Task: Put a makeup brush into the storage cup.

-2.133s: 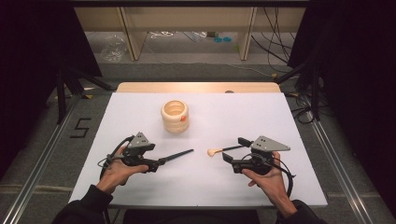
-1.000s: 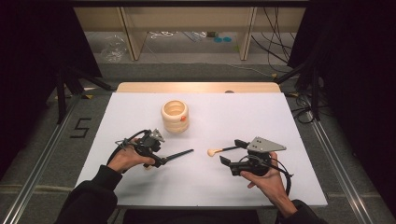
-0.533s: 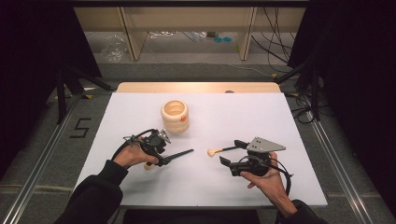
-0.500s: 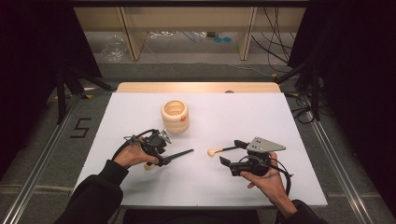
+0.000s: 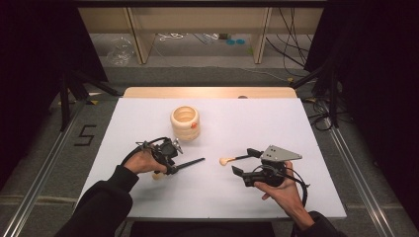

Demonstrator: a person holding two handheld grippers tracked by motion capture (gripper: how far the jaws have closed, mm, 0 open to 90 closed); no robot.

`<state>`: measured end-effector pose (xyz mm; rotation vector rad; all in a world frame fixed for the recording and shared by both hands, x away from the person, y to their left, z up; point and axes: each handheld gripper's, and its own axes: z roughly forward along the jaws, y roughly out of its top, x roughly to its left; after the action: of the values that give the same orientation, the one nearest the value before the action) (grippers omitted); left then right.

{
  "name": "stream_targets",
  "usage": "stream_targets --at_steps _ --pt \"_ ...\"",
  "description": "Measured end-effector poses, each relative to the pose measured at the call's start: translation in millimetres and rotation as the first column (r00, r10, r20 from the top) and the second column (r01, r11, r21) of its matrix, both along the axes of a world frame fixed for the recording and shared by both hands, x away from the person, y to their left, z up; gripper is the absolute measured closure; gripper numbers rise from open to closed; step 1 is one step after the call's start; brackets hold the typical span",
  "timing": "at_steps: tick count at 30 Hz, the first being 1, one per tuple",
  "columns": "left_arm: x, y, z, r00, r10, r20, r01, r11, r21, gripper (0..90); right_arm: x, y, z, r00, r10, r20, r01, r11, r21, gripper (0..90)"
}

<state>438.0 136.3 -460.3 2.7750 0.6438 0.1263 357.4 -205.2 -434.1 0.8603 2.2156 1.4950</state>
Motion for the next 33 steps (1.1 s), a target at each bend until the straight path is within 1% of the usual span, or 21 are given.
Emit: stream_targets --at_steps 3,5,6,7,10,14,15,16,17,18,20,26,30,33 --pt "2.1 -1.1 1.9 0.9997 -0.026 -0.002 0.026 0.9994 0.023 67.0 -0.2 0.0 0.0 1.0 0.002 -0.003 -0.002 1.0 0.001 17.4" --pt "2.3 -2.4 2.8 0.9995 -0.032 -0.005 0.032 0.9989 0.033 67.4 -0.2 0.0 0.0 1.0 0.002 -0.003 -0.002 1.0 0.001 17.3" --pt "2.1 -3.3 2.8 0.9993 -0.036 -0.009 0.036 0.9988 0.033 67.9 -0.1 1.0 -0.7 1.0 0.007 -0.005 -0.007 0.9999 0.016 17.4" --pt "2.8 -3.9 2.8 0.9988 -0.048 -0.015 0.048 0.9979 0.042 68.4 0.5 1.0 -1.0 0.9999 0.008 0.009 -0.008 0.9998 0.016 17.4" --pt "3.2 -5.3 0.2 0.9983 -0.054 -0.023 0.055 0.9976 0.042 69.8 0.2 1.5 -1.0 0.9999 0.012 0.008 -0.012 0.9998 0.015 17.5" --pt "4.3 -4.8 0.3 0.9975 -0.062 -0.035 0.063 0.9973 0.038 75.5 0.6 1.8 -1.5 0.9998 0.016 0.009 -0.016 0.9997 0.018 17.6" --pt "4.2 -6.1 0.5 0.9972 -0.066 -0.036 0.068 0.9964 0.051 76.7 1.1 2.4 -2.1 0.9997 0.021 0.011 -0.021 0.9993 0.031 17.6" --pt "4.2 -6.1 0.5 0.9972 -0.066 -0.036 0.068 0.9964 0.051 76.8 1.1 2.4 -2.1 0.9997 0.021 0.011 -0.021 0.9993 0.031 17.6" --pt "4.8 -7.1 0.8 0.9965 -0.075 -0.036 0.077 0.9952 0.061 76.8 1.2 2.6 -2.2 0.9996 0.025 0.009 -0.025 0.999 0.038 17.6" --pt "5.4 -9.4 1.3 0.9957 -0.083 -0.041 0.086 0.9931 0.079 77.0 0.6 2.1 -1.5 0.9998 0.018 0.007 -0.018 0.9996 0.021 17.6" --pt "5.5 -10.7 1.5 0.9958 -0.08 -0.045 0.083 0.9929 0.085 77.0 0.5 2.1 -1.5 0.9998 0.02 0.006 -0.021 0.9995 0.023 17.6" --pt "7.5 -15.2 2.2 0.9941 -0.093 -0.057 0.099 0.988 0.118 77.2 0.2 2.2 -1.4 0.9996 0.028 0.002 -0.028 0.9995 0.015 17.7" --pt "7.9 -17.4 2.5 0.9934 -0.094 -0.066 0.102 0.986 0.132 77.5 -0.1 2.6 -1.4 0.9995 0.031 -0.002 -0.031 0.9994 0.015 17.7" --pt "8.5 -17.7 2.5 0.9932 -0.095 -0.068 0.103 0.9859 0.132 77.7 -0.3 2.7 -1.4 0.9994 0.034 -0.002 -0.034 0.9993 0.014 17.8"
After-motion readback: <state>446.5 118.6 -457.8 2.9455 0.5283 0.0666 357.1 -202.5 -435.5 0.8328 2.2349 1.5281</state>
